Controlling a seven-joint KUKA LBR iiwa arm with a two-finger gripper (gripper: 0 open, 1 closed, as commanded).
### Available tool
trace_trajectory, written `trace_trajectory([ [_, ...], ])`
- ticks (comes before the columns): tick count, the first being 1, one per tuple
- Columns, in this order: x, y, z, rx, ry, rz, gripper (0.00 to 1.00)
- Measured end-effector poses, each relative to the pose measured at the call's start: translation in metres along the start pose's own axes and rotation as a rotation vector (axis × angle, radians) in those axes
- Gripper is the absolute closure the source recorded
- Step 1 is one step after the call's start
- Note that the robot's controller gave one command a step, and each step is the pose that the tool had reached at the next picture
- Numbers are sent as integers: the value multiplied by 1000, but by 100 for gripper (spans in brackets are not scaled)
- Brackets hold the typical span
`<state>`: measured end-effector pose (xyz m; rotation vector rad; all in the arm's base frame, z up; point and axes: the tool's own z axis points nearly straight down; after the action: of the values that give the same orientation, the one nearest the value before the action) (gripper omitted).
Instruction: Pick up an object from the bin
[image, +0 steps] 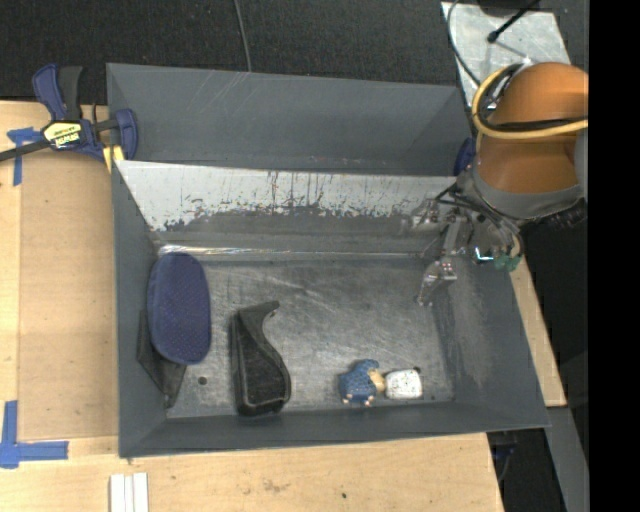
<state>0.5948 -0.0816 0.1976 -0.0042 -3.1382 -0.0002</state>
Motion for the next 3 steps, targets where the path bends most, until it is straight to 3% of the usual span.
trace_trajectory([
  [1, 53, 77, 28, -3, 0, -100, 0],
  [2, 115, 99, 77, -1, 4, -142, 0],
  [3, 91, 72, 113, -14, 9, -376, 0],
])
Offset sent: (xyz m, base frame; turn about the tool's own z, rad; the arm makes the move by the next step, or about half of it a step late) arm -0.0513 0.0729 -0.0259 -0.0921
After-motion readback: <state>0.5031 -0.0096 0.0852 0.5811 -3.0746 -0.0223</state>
